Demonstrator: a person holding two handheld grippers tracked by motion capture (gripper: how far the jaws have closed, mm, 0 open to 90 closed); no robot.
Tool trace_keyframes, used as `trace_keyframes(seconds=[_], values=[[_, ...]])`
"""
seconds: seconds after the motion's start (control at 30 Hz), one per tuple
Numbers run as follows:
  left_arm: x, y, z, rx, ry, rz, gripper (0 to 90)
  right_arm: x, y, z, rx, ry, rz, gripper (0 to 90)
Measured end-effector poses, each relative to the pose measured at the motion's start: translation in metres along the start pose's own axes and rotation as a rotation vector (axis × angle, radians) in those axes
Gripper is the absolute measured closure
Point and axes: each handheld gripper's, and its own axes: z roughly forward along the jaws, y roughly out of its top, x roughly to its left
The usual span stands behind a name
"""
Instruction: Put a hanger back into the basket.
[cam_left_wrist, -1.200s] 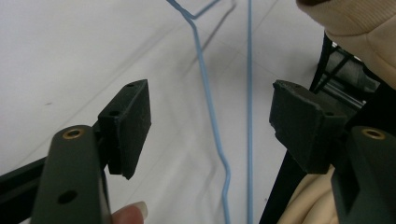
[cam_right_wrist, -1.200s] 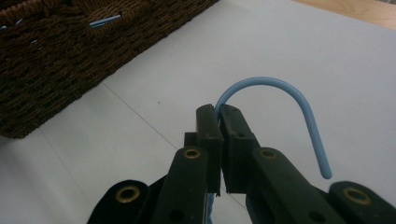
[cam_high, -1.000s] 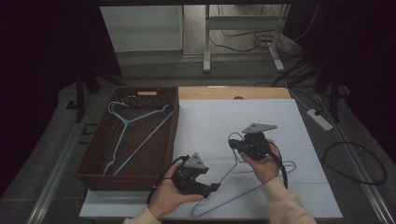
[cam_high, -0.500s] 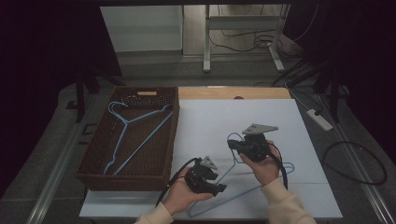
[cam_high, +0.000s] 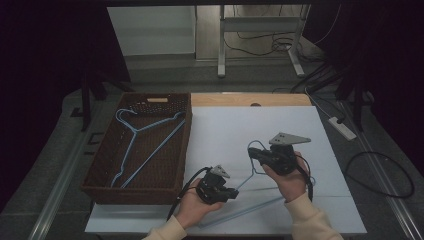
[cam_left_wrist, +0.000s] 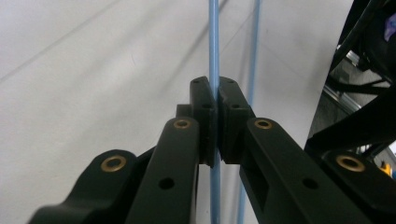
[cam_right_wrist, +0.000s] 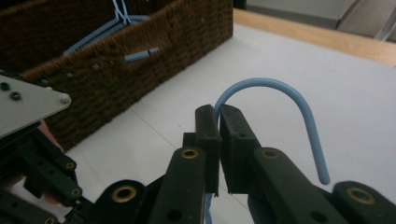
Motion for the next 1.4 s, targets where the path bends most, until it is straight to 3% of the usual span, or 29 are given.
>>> trace_keyframes(seconds=[0.1,0.13,0.17,0.43,0.7,0.97,1.03,1.4], values=[[-0.005,0.004,-0.010,-0.033,0.014,0.010,87.1,0.002,-0.002,-0.017,-0.050,0.010,-0.001,65.6],[-0.005,0.004,-0.010,-0.033,0.014,0.010,87.1,0.002,-0.002,-0.017,-0.050,0.010,-0.001,65.6],[-0.006,0.005,-0.013,-0.045,0.016,0.006,87.1,0.002,-0.005,-0.026,-0.069,0.012,-0.006,59.8],[-0.004,0.013,-0.040,-0.108,0.043,-0.016,87.1,-0.004,-0.022,-0.049,-0.112,0.011,-0.021,46.0],[0.006,0.017,-0.075,-0.191,0.053,-0.051,87.1,-0.014,-0.045,-0.053,-0.084,-0.010,-0.016,40.6],[0.020,0.016,-0.117,-0.277,0.079,-0.069,87.1,-0.019,-0.056,-0.049,-0.060,-0.013,-0.007,40.3],[0.026,0.012,-0.135,-0.310,0.090,-0.072,87.1,-0.021,-0.058,-0.048,-0.057,-0.011,-0.006,40.1],[0.048,-0.005,-0.187,-0.377,0.156,-0.093,87.1,-0.028,-0.063,-0.045,-0.042,-0.019,-0.001,37.9]])
